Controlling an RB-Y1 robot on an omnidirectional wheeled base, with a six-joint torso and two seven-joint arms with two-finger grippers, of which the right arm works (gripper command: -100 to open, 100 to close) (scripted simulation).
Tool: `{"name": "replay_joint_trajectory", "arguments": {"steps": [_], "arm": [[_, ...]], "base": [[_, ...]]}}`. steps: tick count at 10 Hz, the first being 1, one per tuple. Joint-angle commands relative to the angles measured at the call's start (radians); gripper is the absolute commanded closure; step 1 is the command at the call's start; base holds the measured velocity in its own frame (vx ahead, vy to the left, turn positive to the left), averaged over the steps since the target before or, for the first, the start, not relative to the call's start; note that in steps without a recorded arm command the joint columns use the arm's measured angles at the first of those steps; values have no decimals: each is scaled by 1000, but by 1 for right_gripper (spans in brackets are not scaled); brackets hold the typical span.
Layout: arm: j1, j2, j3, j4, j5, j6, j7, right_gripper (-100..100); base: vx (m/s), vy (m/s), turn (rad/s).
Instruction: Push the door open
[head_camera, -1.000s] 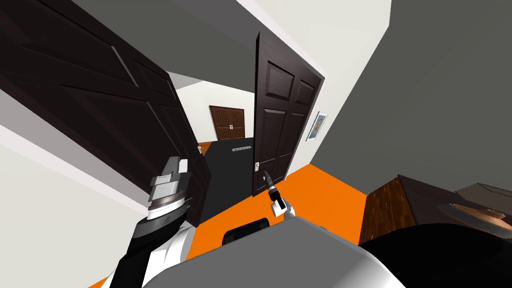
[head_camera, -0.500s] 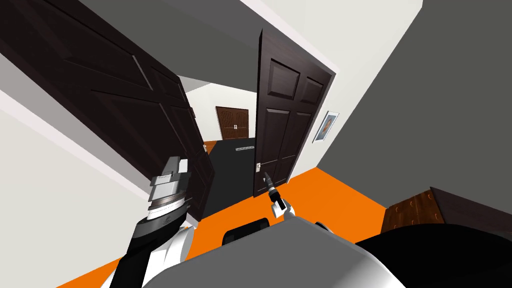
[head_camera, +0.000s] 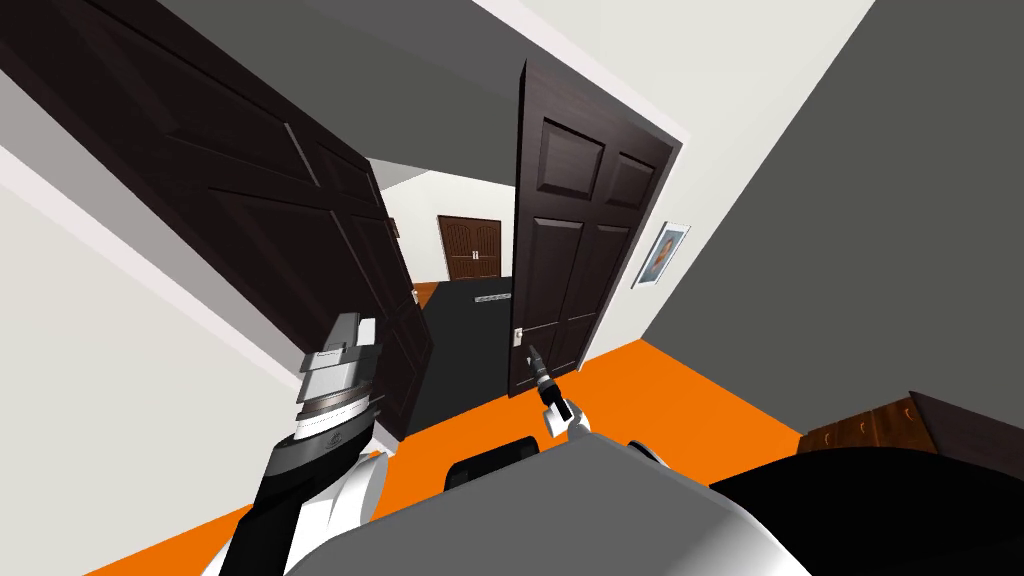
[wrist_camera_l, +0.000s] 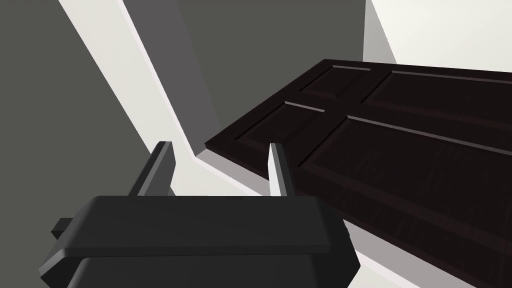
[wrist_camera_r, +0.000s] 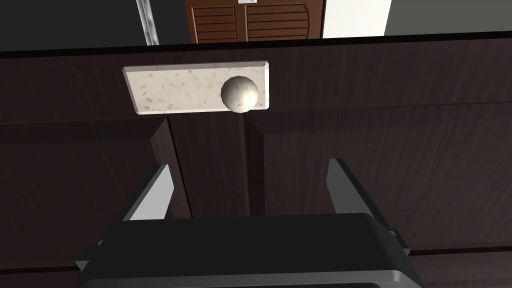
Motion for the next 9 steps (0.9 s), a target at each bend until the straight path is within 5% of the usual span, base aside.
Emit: {"name": "replay_joint_trajectory", "arguments": {"steps": [1,8,9], "arm": [[-1,2,-2,2,-1,-2,2,-100],[-3,10,-15,17,-6,-12,12,-100],[-3,10,-15,17,-6,-12,12,100]], "base": [[169,10,23],[188,18,26],[-16,1,-3]]}}
